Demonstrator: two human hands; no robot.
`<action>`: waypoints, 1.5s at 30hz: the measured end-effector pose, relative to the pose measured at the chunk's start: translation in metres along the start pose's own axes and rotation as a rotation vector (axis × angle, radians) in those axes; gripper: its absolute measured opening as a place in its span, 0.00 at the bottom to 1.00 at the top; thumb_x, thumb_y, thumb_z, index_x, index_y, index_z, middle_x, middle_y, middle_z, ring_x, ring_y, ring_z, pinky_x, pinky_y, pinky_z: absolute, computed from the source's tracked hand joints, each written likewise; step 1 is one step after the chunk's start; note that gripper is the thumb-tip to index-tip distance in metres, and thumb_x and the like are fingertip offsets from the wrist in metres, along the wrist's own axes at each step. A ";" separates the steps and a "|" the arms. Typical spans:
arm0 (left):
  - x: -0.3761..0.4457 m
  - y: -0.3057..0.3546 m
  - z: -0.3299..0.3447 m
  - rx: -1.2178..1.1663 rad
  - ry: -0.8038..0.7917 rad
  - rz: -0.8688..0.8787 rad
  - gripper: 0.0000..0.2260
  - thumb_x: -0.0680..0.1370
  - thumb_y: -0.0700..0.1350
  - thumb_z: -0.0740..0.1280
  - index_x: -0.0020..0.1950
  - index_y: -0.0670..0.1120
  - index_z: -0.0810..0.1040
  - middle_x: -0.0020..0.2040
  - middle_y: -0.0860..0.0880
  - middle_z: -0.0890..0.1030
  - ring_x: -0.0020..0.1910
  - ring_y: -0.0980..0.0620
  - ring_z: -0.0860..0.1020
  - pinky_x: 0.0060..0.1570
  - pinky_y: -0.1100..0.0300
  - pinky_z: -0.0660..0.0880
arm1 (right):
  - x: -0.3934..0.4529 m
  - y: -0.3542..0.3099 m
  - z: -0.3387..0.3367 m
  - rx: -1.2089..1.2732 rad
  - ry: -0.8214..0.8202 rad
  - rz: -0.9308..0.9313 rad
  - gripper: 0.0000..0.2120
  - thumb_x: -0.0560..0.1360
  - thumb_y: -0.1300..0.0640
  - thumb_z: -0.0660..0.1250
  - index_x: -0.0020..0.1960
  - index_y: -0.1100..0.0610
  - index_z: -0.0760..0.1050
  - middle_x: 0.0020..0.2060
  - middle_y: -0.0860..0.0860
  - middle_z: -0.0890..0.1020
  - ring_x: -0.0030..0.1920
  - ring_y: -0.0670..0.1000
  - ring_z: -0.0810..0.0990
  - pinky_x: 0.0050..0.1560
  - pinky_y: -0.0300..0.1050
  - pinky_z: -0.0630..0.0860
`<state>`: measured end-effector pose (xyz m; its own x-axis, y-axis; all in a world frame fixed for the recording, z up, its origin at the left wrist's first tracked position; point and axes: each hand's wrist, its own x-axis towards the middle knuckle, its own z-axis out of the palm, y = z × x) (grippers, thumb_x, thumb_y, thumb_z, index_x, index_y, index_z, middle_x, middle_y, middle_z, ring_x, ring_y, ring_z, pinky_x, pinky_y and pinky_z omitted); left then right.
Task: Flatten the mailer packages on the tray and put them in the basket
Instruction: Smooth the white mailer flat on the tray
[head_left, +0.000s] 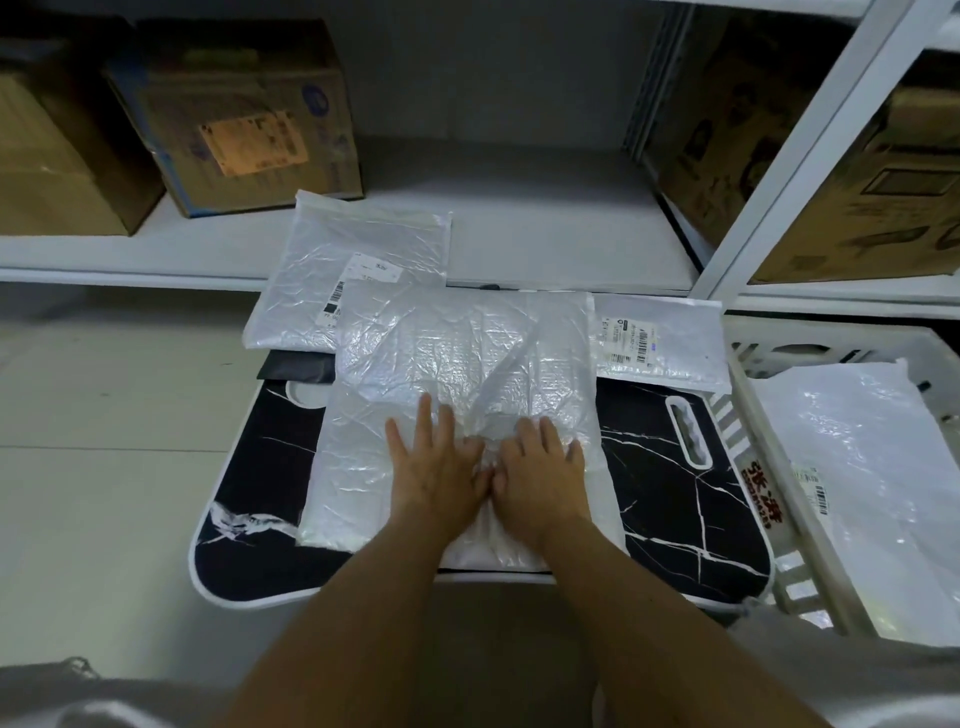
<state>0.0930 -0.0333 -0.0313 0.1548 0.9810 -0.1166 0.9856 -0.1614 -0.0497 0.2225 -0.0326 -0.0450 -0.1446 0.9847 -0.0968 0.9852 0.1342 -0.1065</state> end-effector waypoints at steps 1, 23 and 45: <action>0.003 -0.002 0.004 -0.025 -0.041 -0.012 0.22 0.80 0.62 0.47 0.71 0.56 0.61 0.78 0.42 0.45 0.76 0.36 0.42 0.70 0.33 0.46 | 0.000 0.002 0.001 0.014 -0.023 0.017 0.25 0.78 0.47 0.47 0.71 0.55 0.65 0.74 0.54 0.61 0.76 0.57 0.53 0.73 0.63 0.53; -0.020 -0.009 0.005 -0.055 0.059 -0.061 0.19 0.81 0.58 0.48 0.65 0.50 0.66 0.60 0.48 0.73 0.60 0.47 0.70 0.58 0.49 0.65 | -0.022 -0.011 0.006 0.058 0.119 0.033 0.28 0.74 0.42 0.48 0.66 0.56 0.69 0.64 0.53 0.72 0.68 0.57 0.66 0.69 0.59 0.60; 0.046 -0.032 0.012 -0.028 -0.056 -0.103 0.24 0.81 0.59 0.46 0.74 0.51 0.55 0.78 0.45 0.40 0.75 0.33 0.41 0.69 0.32 0.52 | 0.046 -0.005 0.004 0.031 -0.092 -0.026 0.33 0.79 0.37 0.48 0.78 0.46 0.40 0.79 0.53 0.44 0.77 0.61 0.41 0.74 0.66 0.43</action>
<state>0.0680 0.0161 -0.0469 0.0498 0.9846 -0.1678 0.9977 -0.0567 -0.0368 0.2104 0.0114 -0.0524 -0.1790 0.9664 -0.1843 0.9779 0.1543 -0.1408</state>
